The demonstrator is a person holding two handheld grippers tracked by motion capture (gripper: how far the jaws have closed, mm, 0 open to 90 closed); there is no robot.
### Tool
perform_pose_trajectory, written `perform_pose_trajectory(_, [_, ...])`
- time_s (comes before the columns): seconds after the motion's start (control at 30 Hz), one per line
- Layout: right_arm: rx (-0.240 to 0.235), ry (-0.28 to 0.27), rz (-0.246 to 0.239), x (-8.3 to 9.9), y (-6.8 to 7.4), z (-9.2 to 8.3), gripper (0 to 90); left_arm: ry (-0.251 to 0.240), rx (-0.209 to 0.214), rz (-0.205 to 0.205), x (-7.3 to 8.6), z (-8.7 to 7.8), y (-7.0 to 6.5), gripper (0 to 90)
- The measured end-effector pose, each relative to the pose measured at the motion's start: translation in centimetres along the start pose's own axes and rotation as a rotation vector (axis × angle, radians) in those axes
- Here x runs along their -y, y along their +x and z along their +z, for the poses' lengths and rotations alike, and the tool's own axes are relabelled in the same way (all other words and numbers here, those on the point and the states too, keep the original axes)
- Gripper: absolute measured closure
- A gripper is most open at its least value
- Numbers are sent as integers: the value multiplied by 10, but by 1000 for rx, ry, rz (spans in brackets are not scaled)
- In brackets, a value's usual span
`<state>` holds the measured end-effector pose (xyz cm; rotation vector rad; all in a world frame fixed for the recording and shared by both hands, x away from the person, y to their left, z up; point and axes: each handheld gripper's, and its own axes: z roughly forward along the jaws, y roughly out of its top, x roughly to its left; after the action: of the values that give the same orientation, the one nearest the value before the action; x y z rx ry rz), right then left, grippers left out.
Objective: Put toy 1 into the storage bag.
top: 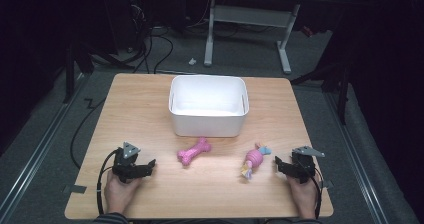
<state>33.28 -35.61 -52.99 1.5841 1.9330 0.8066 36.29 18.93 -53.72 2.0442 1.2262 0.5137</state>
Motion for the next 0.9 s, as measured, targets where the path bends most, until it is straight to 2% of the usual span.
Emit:
perform_pose_trajectory(0.77, [-3, -1, -4, 0, 0, -1, 283, 1, -9, -8, -1, 0, -1, 156])
perform_pose_trajectory(0.9, [-3, 0, -4, 1, 1, -1, 283, -9, -7, -7, 0, -1, -1, 204])
